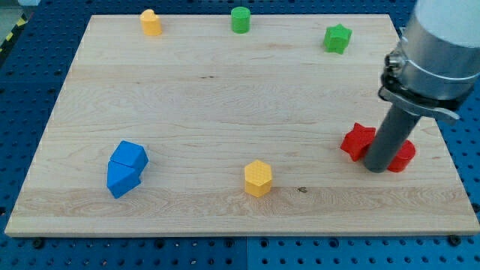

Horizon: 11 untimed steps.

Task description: Slide the red circle to the center right

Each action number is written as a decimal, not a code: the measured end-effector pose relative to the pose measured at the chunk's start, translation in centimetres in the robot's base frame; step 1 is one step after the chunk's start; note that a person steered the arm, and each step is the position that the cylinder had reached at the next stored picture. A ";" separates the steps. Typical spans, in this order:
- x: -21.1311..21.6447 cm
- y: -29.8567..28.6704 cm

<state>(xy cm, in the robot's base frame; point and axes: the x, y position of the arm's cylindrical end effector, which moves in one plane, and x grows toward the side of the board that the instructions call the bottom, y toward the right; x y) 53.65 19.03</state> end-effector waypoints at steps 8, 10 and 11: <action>-5.4 4.9; -7.1 5.0; -5.2 6.8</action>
